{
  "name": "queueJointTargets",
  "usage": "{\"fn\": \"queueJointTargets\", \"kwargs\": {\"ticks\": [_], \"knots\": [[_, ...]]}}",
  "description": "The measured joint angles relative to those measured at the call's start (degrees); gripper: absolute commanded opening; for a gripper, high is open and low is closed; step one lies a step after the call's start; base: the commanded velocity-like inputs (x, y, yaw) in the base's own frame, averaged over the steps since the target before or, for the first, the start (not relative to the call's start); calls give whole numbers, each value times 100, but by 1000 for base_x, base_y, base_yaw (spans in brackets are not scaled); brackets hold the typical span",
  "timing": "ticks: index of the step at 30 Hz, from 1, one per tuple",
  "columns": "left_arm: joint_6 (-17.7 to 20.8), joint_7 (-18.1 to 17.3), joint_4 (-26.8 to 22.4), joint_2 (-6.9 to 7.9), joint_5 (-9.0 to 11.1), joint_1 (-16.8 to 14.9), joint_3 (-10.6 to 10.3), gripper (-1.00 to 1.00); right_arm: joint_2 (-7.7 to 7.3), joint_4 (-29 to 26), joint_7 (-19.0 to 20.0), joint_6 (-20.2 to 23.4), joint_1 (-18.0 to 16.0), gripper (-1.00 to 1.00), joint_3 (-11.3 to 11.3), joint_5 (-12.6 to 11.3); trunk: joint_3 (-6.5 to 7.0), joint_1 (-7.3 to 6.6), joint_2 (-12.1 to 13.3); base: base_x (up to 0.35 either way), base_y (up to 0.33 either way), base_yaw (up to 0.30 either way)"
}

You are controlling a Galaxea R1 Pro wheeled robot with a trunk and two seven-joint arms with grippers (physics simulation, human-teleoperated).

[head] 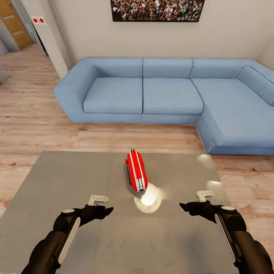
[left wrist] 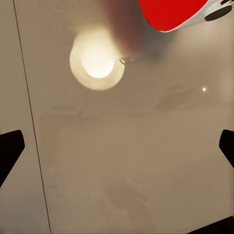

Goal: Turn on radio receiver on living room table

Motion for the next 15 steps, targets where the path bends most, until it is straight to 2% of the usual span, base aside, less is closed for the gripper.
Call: {"fn": "queueJointTargets", "kwargs": {"ticks": [3,8,15], "knots": [[0,0,2,1,0,0,-4,100,-13,-24,306,2,0,100,-141,-2,-28,0,0,0,0,0],[0,-8,-1,1,8,0,-5,100,-172,-168,840,26,0,100,-289,-2,-75,0,0,0,0,0],[0,-25,-1,-5,33,0,-8,100,-225,-206,1007,43,0,100,-329,3,-141,0,0,0,0,0]]}}
